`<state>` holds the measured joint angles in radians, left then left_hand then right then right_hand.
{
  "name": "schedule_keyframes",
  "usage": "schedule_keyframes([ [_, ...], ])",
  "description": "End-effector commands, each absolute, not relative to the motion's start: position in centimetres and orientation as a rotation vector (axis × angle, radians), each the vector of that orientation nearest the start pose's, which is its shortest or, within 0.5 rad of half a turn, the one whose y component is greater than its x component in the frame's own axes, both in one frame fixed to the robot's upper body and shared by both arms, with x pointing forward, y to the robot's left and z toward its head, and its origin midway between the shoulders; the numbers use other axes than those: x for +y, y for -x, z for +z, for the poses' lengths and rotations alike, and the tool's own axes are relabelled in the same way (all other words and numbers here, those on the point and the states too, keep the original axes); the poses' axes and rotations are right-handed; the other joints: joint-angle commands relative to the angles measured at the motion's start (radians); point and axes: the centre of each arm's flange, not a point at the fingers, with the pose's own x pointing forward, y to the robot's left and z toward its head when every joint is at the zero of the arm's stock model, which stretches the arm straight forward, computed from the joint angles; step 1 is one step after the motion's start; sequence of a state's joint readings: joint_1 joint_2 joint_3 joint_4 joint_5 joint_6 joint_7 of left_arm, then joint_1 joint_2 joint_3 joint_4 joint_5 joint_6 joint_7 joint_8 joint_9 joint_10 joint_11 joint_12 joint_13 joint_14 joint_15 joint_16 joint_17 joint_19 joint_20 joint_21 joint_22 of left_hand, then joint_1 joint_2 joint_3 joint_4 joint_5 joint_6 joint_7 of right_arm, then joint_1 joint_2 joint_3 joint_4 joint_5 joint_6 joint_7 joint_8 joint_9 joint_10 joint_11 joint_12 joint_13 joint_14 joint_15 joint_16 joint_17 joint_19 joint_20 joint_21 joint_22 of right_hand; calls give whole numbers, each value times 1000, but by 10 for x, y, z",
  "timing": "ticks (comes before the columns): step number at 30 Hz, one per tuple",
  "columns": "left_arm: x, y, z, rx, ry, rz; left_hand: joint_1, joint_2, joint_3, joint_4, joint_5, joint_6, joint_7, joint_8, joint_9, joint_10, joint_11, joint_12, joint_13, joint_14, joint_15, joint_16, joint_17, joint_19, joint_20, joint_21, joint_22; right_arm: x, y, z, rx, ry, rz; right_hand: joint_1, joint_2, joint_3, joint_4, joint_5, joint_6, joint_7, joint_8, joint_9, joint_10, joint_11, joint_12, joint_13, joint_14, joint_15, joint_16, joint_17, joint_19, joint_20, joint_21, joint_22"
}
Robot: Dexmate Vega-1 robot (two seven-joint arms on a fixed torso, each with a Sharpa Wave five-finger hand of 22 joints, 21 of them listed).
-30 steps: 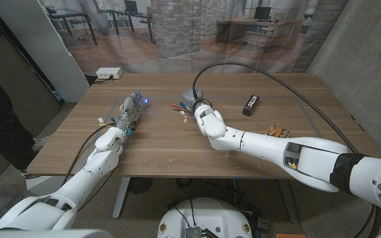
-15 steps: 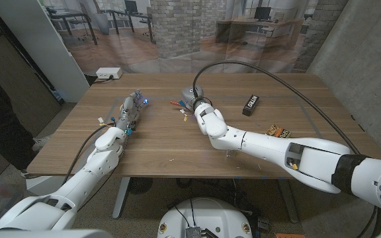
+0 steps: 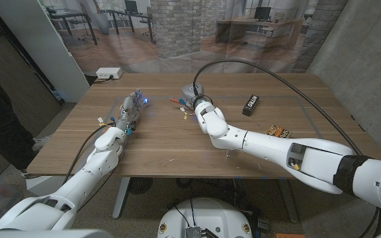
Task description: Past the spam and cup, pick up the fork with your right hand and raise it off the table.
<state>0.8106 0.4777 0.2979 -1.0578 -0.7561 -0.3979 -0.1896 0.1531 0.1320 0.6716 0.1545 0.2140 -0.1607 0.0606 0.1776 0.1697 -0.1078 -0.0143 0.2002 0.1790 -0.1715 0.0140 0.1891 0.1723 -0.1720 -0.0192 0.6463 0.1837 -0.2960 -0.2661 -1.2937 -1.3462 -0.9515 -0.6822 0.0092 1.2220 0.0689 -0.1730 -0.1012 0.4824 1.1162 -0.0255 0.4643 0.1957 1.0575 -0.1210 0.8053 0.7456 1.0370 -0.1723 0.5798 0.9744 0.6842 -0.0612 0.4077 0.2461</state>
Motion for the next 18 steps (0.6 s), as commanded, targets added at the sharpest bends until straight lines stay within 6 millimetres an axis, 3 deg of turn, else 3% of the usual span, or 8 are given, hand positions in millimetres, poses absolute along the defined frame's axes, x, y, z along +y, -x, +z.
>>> schedule_keyframes([
  [1, 355, -667, -60, -590, 147, -165, -12, 46, 6, 1, -1, -8, -1, 2, 3, -9, 3, 0, 4, -13, 0, -3, 3, -72, 3, -6, 3, 25, -629, 32, -699, 1841, -225, 11, 11, -13, 1, 10, 39, -14, -3, 299, 9, 3, 6, -2, 13, -44, -6, 8, -6, -136, 5, 0],
  [18, 355, -667, -58, -596, 147, -171, -14, 46, 7, 1, -1, -8, -1, 2, 3, -9, 3, 0, 4, -13, 0, -2, 3, -71, 3, -7, 3, 24, -619, 42, -728, 1840, -253, 23, 22, -41, 5, 18, 41, -13, -9, 304, 9, 2, 7, 1, 18, -45, -21, 29, -11, -137, 14, -5],
])
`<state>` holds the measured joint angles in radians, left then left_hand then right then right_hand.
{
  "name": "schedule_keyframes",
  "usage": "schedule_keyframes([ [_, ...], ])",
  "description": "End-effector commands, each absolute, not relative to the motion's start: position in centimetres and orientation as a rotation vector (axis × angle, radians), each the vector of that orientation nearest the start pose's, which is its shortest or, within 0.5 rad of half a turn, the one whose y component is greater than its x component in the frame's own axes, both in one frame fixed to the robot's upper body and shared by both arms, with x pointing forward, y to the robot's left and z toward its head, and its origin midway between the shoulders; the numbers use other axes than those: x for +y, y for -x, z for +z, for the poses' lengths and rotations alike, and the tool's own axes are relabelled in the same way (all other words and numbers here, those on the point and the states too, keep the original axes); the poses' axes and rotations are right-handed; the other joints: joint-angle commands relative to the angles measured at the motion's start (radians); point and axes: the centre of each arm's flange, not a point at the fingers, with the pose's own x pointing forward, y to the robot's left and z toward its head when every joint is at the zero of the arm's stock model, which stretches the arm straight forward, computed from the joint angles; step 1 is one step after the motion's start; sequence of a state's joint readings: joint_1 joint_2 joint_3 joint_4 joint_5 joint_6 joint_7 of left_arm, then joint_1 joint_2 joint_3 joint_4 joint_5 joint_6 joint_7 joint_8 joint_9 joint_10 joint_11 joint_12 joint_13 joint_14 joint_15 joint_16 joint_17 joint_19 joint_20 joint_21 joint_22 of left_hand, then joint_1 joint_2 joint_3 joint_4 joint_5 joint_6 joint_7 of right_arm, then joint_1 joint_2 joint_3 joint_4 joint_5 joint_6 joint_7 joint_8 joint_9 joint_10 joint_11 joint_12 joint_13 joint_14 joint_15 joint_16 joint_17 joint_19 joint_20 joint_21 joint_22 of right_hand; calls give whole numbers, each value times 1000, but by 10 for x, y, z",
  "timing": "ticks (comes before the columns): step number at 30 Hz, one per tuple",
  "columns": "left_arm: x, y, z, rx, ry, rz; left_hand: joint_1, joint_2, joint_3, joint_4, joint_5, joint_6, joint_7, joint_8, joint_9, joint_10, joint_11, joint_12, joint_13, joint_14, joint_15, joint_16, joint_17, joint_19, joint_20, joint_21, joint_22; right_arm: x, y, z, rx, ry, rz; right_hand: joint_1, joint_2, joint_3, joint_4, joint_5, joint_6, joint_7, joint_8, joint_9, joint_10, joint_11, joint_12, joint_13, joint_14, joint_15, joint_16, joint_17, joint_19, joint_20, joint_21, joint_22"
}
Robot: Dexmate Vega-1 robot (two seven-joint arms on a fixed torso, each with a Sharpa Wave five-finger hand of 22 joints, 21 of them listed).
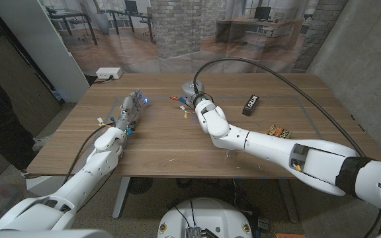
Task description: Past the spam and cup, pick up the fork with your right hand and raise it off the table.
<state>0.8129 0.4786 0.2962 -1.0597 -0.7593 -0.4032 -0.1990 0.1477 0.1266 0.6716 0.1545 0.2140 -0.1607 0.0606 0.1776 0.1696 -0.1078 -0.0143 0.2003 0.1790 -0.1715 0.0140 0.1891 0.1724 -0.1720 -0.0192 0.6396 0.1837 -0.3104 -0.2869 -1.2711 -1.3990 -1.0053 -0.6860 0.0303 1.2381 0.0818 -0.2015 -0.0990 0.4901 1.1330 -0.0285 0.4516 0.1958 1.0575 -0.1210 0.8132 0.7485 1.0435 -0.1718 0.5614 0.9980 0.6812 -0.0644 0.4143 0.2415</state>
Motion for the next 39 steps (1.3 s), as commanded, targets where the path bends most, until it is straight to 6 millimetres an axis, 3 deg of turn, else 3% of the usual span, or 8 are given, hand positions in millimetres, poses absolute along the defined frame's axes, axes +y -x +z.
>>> schedule_keyframes([
  [1, 355, -667, -58, -597, 147, -172, -8, 51, 7, 1, -1, -8, -1, 2, 3, -9, 2, 0, 4, -12, 0, -2, 3, -71, 3, -1, 3, 24, -619, 43, -732, 1840, -251, 7, 9, -14, 3, 11, 23, -9, 4, 305, 8, 2, -1, -2, 11, -45, -3, 7, -8, -134, 7, 0],
  [39, 358, -662, -60, -604, 144, -173, -10, 52, 9, 1, 0, -8, -1, 2, 3, -8, 1, 0, 4, -13, 2, -3, 3, -70, 4, -5, 3, 28, -601, 59, -801, 1828, -286, 26, 29, -73, 13, 23, 29, -12, -6, 313, 7, 1, 0, 1, 20, -44, -31, 47, -17, -135, 24, -7],
])
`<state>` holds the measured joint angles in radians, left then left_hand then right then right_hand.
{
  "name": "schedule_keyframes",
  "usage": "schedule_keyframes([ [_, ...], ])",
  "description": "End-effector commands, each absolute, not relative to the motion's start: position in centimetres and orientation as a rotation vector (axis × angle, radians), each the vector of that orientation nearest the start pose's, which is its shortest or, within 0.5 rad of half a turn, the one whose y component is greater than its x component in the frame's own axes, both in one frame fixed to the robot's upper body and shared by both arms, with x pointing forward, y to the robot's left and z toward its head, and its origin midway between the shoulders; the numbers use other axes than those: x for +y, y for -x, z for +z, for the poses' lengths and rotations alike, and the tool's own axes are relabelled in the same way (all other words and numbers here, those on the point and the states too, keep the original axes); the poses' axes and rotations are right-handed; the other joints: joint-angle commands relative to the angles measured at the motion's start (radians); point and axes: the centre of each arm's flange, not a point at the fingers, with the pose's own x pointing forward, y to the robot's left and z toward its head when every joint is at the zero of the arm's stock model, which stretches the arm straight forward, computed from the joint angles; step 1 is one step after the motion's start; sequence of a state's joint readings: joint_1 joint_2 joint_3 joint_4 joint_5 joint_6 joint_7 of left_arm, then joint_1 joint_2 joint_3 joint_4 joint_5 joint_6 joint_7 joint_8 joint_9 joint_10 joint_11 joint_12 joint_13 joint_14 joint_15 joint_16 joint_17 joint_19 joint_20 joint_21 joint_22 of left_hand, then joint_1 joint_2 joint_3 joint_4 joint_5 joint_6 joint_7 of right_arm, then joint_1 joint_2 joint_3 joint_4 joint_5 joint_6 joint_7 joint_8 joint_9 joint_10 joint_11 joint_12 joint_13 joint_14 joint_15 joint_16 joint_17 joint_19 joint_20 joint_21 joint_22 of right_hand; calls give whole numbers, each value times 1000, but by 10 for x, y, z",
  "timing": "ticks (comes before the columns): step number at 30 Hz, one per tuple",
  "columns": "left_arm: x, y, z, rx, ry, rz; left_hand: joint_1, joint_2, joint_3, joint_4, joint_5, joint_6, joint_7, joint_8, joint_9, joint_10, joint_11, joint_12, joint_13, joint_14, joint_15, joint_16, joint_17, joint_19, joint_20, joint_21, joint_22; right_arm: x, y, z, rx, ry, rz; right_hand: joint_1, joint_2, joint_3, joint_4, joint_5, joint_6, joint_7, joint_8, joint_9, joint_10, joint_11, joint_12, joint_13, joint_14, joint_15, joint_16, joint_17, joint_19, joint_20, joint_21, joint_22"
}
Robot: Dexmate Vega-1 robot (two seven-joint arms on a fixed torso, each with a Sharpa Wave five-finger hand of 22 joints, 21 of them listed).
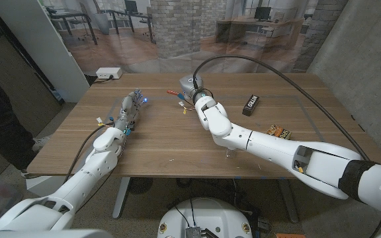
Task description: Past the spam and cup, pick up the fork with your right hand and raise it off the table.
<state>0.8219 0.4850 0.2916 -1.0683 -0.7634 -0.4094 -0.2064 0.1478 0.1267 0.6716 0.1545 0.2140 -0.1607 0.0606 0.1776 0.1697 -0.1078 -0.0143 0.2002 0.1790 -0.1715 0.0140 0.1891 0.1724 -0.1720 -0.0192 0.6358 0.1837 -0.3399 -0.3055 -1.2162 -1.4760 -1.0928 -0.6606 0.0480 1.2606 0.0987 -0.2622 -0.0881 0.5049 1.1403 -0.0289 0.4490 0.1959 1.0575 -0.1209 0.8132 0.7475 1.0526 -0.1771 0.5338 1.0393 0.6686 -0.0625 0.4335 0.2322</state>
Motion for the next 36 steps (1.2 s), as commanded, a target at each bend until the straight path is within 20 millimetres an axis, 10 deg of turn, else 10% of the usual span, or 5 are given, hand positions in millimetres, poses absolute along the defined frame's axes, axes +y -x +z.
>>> schedule_keyframes([
  [1, 358, -662, -60, -604, 145, -173, -10, 52, 9, 1, 0, -8, -1, 2, 3, -8, 2, 0, 4, -13, 1, -3, 3, -70, 4, -1, 3, 28, -601, 59, -802, 1825, -286, 4, 12, -13, 3, 8, 22, -12, -3, 313, 7, 1, 0, 2, 11, -39, -4, 6, -4, -137, 5, 2],
  [36, 368, -668, -53, -605, 119, -226, -12, 51, 10, 1, 0, -8, -2, 3, 3, -8, 3, 0, 4, -12, 0, -3, 2, -69, 3, -5, 3, 26, -587, 78, -832, 1809, -378, 22, 27, -54, 11, 15, 26, -13, -13, 314, 10, -1, -2, 2, 18, -39, -25, 37, -10, -139, 19, -3],
])
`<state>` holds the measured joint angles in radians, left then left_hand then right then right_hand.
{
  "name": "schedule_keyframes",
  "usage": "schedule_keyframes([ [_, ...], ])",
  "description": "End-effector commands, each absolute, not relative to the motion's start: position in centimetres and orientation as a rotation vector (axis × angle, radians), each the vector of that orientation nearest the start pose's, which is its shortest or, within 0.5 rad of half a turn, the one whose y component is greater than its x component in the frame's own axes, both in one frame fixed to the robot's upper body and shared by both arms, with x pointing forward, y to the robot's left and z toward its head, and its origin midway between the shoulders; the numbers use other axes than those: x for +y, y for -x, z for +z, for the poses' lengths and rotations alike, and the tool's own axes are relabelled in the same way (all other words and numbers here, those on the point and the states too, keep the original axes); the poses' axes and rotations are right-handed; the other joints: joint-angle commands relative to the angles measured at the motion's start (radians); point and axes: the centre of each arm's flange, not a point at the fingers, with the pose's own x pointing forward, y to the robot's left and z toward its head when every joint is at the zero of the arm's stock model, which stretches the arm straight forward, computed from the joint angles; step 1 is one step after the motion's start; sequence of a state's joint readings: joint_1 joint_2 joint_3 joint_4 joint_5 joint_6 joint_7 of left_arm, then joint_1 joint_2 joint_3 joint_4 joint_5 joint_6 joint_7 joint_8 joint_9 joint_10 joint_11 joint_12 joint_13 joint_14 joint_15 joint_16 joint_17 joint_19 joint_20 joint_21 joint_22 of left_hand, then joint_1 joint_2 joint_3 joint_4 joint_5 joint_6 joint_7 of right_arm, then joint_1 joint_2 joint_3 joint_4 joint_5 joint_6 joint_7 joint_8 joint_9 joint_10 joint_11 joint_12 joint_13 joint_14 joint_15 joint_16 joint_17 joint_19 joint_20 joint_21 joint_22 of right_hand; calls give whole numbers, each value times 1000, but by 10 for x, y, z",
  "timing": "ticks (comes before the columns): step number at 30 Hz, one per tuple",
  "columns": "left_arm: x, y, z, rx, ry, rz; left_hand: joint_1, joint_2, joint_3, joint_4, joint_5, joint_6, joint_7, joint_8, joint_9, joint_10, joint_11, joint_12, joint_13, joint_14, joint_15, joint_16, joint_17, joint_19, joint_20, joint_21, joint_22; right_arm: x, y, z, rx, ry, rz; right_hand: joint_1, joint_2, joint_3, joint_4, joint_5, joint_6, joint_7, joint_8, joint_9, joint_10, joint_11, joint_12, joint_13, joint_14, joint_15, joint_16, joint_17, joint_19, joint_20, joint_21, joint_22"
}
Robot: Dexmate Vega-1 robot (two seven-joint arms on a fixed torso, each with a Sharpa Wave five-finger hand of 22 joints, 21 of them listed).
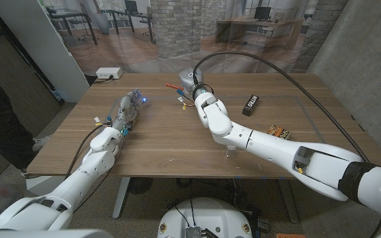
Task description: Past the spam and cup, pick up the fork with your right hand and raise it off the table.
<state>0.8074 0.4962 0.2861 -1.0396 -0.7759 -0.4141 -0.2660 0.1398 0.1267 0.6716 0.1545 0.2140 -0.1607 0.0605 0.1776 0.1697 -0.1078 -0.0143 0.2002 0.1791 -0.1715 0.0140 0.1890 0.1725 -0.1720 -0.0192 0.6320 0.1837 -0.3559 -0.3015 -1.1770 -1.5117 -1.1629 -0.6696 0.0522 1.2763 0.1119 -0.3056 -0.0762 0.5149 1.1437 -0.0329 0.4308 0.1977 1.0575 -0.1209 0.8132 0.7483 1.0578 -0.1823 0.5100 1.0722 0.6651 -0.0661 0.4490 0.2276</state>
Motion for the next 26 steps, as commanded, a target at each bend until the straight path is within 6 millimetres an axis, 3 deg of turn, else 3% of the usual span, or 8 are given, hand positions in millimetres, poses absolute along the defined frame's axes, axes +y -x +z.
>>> schedule_keyframes([
  [1, 368, -668, -53, -604, 118, -229, -4, 51, 10, 1, 0, -8, -2, 3, 3, -9, 2, 0, 4, -12, 0, -3, 2, -69, 3, -1, 3, 26, -587, 78, -833, 1809, -380, 7, 14, -11, 0, 5, 22, -9, 5, 312, 10, 0, -3, 0, 13, -34, -1, 5, -7, -135, 4, 2],
  [15, 370, -677, -47, -588, 97, -260, -4, 50, 11, 0, 0, -7, -1, 3, 3, -9, 2, 0, 4, -12, 0, -3, 2, -68, 3, -3, 3, 21, -588, 84, -839, 1812, -408, 11, 18, -23, 5, 7, 22, -9, 2, 315, 11, 0, -4, 1, 15, -34, -10, 17, -9, -136, 10, 0],
  [26, 345, -700, -46, -530, 93, -314, -5, 51, 11, 1, 0, -9, -1, 2, 3, -10, 2, 0, 4, -14, 0, -4, 3, -69, 3, -4, 3, -7, -590, 84, -782, 1805, -438, 14, 19, -29, 10, 8, 25, -9, -1, 315, 11, 0, -5, 1, 17, -33, -18, 29, -13, -138, 15, -2],
])
